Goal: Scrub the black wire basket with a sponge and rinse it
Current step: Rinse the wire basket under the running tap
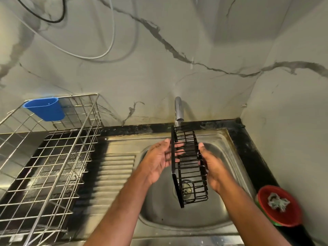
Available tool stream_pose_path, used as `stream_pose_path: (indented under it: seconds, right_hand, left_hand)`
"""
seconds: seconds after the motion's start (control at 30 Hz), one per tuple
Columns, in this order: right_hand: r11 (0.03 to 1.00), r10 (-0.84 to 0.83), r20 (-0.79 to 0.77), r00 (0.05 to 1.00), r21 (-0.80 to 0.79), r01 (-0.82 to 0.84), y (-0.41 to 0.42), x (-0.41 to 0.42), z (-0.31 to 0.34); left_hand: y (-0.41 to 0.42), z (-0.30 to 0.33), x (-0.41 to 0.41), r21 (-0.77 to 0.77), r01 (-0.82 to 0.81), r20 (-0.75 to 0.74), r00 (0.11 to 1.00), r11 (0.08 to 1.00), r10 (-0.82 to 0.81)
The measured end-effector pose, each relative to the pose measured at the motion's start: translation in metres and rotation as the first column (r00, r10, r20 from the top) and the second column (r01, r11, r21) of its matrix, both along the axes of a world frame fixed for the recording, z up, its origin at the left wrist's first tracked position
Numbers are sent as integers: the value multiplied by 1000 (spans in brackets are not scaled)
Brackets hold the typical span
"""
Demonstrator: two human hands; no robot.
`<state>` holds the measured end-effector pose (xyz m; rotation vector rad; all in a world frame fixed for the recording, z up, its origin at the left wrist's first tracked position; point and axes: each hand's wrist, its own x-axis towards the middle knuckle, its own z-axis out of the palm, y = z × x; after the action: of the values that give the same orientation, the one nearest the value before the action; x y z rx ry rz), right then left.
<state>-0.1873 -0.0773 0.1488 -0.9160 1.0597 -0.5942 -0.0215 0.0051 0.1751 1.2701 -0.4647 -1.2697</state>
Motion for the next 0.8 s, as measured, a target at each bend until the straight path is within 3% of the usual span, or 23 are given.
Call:
stream_pose_path:
  seconds: [0.27,0.5,0.8]
  right_hand:
    - [997,-62,7,998,52,62,-4,-1,-5]
    - [997,-38,14,999,63,37,-17,-12,-24]
    - [998,54,83,995,-37,-51,-14,-26,-34]
  left_hand:
    - [51,17,-28,-85,-46,81,995,995,53]
    - [53,10,-48,-64,-149,222,962,987,159]
    - [62,-4,-63,5,-86,362,929,996,78]
